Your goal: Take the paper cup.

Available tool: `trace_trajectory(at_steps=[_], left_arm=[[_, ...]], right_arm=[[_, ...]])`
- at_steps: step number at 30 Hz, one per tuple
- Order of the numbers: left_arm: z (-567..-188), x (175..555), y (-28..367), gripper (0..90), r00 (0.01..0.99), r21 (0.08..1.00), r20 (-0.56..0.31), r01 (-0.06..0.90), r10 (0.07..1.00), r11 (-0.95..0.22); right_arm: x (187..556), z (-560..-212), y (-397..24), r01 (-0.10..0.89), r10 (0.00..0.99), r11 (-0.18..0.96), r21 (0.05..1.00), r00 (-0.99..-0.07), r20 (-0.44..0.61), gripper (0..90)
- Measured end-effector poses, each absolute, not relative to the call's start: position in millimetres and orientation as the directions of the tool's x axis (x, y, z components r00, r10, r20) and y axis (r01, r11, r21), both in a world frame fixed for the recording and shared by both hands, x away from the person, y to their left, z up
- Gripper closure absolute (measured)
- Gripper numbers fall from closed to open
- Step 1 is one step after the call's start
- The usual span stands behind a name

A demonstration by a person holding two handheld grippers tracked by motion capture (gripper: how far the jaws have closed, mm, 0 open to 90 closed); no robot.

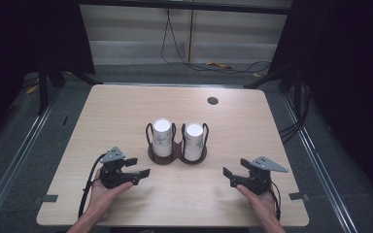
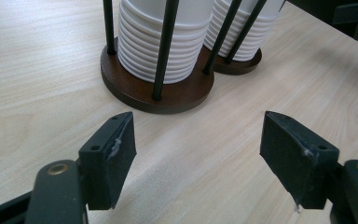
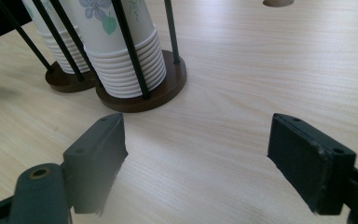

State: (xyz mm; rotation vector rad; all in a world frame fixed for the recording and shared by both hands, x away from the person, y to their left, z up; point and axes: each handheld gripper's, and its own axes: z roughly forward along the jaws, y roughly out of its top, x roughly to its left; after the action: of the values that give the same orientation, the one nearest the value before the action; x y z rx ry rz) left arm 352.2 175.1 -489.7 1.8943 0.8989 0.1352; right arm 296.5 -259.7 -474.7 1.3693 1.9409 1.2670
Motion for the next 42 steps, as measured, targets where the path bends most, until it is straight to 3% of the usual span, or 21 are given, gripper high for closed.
trace_trajectory(at_steps=[10, 28, 42], left_arm=[[-488, 352, 176, 29.4, 0.714, 0.810, -0.284, 0.535, 0.640, -0.239], [-464, 352, 172, 24.9, 0.772, 0.846, -0.231, 0.460, 0.592, -0.270], [-438, 357, 170, 19.4, 0.798, 0.848, -0.214, 0.438, 0.563, -0.299]], right_arm=[[299, -475, -261, 0.510, 0.893, 0.098, 0.855, -0.424, 0.150, 19.6], [294, -473, -249, 0.500, 0.848, 0.169, 0.849, -0.512, 0.132, 23.9], [296, -472, -247, 0.504, 0.836, 0.186, 0.843, -0.532, 0.134, 25.2]])
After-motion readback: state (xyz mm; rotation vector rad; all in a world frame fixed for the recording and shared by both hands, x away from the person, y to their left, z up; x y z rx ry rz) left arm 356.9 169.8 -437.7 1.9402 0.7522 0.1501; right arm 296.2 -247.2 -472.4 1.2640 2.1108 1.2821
